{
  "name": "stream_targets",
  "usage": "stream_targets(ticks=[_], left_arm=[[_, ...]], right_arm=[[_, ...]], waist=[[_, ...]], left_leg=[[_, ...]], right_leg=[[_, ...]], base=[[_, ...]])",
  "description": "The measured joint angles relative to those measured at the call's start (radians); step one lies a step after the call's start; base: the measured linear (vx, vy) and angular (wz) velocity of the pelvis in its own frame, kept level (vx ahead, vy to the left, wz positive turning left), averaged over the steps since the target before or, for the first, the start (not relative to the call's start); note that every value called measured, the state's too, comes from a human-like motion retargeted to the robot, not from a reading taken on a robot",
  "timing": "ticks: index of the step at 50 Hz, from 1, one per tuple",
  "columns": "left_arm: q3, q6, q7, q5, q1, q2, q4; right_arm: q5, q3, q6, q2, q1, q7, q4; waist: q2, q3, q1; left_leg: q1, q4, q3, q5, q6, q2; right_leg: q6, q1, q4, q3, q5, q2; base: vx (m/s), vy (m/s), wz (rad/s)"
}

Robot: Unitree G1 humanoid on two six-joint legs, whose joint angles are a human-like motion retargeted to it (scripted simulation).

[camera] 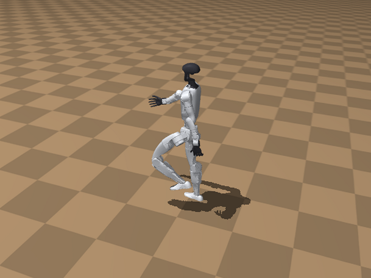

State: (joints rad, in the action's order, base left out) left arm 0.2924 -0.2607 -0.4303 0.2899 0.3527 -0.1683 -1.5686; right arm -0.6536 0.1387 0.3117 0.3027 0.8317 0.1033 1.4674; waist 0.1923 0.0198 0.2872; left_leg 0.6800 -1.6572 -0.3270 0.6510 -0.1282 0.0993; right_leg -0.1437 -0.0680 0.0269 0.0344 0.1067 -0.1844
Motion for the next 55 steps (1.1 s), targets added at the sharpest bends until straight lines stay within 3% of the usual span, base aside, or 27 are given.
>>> stream_targets(ticks=[5,8,10,13,17,21,25,30,35,40,42,45,48,50,53,55], left_arm=[[-0.019,0.032,-0.005,0.009,0.068,0.009,-0.006],[-0.047,0.040,0.048,0.023,0.001,0.009,-0.014],[-0.070,-0.001,0.129,0.045,-0.070,0.008,-0.018],[-0.086,-0.053,0.214,0.101,-0.207,0.013,-0.037],[-0.067,-0.042,0.233,0.051,-0.433,0.000,-0.061],[-0.075,-0.004,0.234,-0.051,-0.712,-0.049,-0.024],[-0.118,0.048,0.265,-0.112,-0.999,-0.122,0.015],[-0.127,0.075,0.280,-0.098,-1.262,-0.199,0.042],[-0.125,0.075,0.261,-0.082,-1.371,-0.236,0.079],[-0.129,0.055,0.243,-0.056,-1.313,-0.208,0.086],[-0.140,0.040,0.250,-0.017,-1.241,-0.179,0.090],[-0.161,0.036,0.272,0.018,-1.106,-0.135,0.087],[-0.162,0.045,0.250,-0.069,-0.924,-0.099,0.055],[-0.150,0.061,0.206,-0.135,-0.781,-0.077,0.017],[-0.111,0.061,0.111,-0.123,-0.552,-0.039,-0.030],[-0.084,0.040,0.100,-0.088,-0.411,-0.014,-0.059]], right_arm=[[-0.003,0.006,0.008,0.011,0.049,0.003,-0.011],[0.016,0.002,-0.005,-0.003,0.030,-0.008,-0.011],[0.008,-0.002,0.018,-0.021,-0.005,-0.004,-0.012],[0.048,-0.028,0.033,-0.049,-0.109,0.006,0.000],[0.144,-0.057,-0.007,-0.088,-0.335,-0.053,0.039],[0.235,-0.030,-0.065,-0.115,-0.575,-0.150,0.093],[0.322,-0.030,-0.138,-0.127,-0.768,-0.205,0.136],[0.321,-0.060,-0.170,-0.110,-0.951,-0.279,0.140],[0.320,-0.051,-0.180,-0.089,-1.031,-0.325,0.157],[0.332,-0.052,-0.175,-0.077,-0.996,-0.312,0.166],[0.325,-0.067,-0.173,-0.071,-0.944,-0.283,0.169],[0.356,-0.108,-0.201,-0.067,-0.832,-0.230,0.177],[0.300,-0.086,-0.207,-0.081,-0.688,-0.202,0.176],[0.220,-0.038,-0.204,-0.095,-0.588,-0.189,0.163],[0.150,-0.030,-0.159,-0.095,-0.436,-0.129,0.118],[0.129,-0.046,-0.115,-0.085,-0.339,-0.077,0.077]], waist=[[0.014,-0.024,0.016],[0.012,0.009,0.048],[-0.030,0.058,0.080],[-0.109,0.077,0.056],[-0.160,0.062,-0.055],[-0.187,0.023,-0.155],[-0.200,0.039,-0.252],[-0.216,0.046,-0.370],[-0.231,0.023,-0.427],[-0.222,-0.006,-0.420],[-0.208,0.009,-0.412],[-0.153,0.057,-0.369],[-0.101,0.098,-0.242],[-0.043,0.131,-0.161],[-0.019,0.045,-0.159],[-0.017,0.028,-0.142]], left_leg=[[-0.029,0.434,-0.043,-0.073,0.021,-0.024],[-0.261,0.966,-0.160,-0.157,0.058,-0.052],[-0.488,1.382,-0.227,-0.266,0.080,-0.083],[-0.676,1.703,-0.237,-0.479,0.117,-0.087],[-0.756,1.744,-0.159,-0.539,0.203,-0.069],[-0.762,1.744,-0.078,-0.510,0.227,-0.049],[-0.806,1.744,-0.012,-0.474,0.252,-0.050],[-0.857,1.744,0.064,-0.448,0.226,-0.057],[-0.894,1.744,0.094,-0.418,0.203,-0.051],[-0.933,1.734,0.097,-0.396,0.212,-0.072],[-0.972,1.713,0.105,-0.380,0.214,-0.091],[-1.061,1.681,0.111,-0.371,0.187,-0.152],[-1.090,1.565,0.043,-0.420,0.138,-0.198],[-1.020,1.317,-0.017,-0.402,0.122,-0.223],[-0.570,0.555,-0.038,-0.187,0.081,-0.095],[-0.380,0.231,-0.030,-0.080,0.030,-0.036]], right_leg=[[0.001,0.003,-0.049,0.013,0.049,-0.011],[-0.017,-0.032,-0.086,0.038,0.076,-0.012],[-0.032,-0.105,-0.103,0.063,0.093,0.021],[-0.017,-0.177,-0.147,0.066,0.116,0.092],[0.047,-0.132,-0.405,-0.010,0.063,0.142],[0.124,0.207,-1.046,-0.116,-0.017,0.134],[0.175,0.465,-1.500,-0.159,0.072,0.097],[0.215,0.655,-1.661,-0.193,0.168,0.049],[0.221,0.720,-1.480,-0.212,0.219,0.060],[0.175,0.588,-0.942,-0.271,0.202,0.063],[0.125,0.426,-0.572,-0.302,0.138,0.080],[0.029,0.168,-0.088,-0.270,-0.077,0.102],[0.004,0.033,0.046,-0.174,-0.148,0.093],[-0.013,-0.029,0.060,-0.105,-0.140,0.040],[-0.003,0.045,0.038,-0.087,-0.110,0.022],[-0.001,0.054,0.026,-0.074,-0.082,0.023]], base=[[0.43,0.10,-0.11],[0.52,0.13,-0.58],[0.60,0.20,-0.89],[0.57,0.24,-0.07],[0.50,0.25,1.01],[0.41,0.18,1.05],[0.44,0.11,0.92],[0.44,0.07,0.77],[0.44,-0.01,0.36],[0.47,-0.05,0.04],[0.55,-0.08,0.10],[0.59,-0.12,-0.42],[0.54,-0.16,-1.63],[0.46,-0.14,-1.57],[0.33,-0.05,-0.15],[0.38,0.01,-0.14]])
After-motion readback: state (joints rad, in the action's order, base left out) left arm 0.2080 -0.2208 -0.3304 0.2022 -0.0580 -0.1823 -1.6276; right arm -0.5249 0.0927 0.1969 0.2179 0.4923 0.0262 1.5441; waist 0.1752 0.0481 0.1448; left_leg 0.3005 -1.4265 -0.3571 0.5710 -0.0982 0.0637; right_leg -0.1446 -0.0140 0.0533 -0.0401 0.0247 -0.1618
